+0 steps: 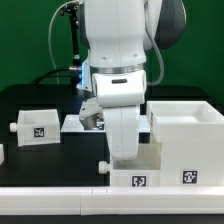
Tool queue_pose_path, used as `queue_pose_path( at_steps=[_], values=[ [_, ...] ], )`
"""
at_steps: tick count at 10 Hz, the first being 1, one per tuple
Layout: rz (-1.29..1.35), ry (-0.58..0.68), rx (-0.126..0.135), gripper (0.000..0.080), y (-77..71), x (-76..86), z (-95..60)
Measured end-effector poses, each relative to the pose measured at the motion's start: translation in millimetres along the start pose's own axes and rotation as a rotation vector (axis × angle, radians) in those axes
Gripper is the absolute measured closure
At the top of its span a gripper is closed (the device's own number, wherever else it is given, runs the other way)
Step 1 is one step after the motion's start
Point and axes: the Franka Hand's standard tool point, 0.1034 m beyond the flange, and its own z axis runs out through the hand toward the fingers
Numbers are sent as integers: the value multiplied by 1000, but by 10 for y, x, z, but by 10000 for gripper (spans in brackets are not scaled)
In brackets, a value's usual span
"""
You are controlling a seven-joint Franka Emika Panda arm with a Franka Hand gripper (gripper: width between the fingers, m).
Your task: Assemble drawer
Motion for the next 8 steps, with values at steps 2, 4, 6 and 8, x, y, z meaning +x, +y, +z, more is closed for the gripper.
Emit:
queue_pose_path(
  at_steps=[2, 4, 6, 8],
  values=[
    [2, 0, 0, 761, 1, -7, 0],
    [2, 0, 0, 761, 1, -10, 0],
    [-34, 1, 2, 761, 21, 10, 0],
    [-61, 2, 1, 761, 23, 23, 2]
  ],
)
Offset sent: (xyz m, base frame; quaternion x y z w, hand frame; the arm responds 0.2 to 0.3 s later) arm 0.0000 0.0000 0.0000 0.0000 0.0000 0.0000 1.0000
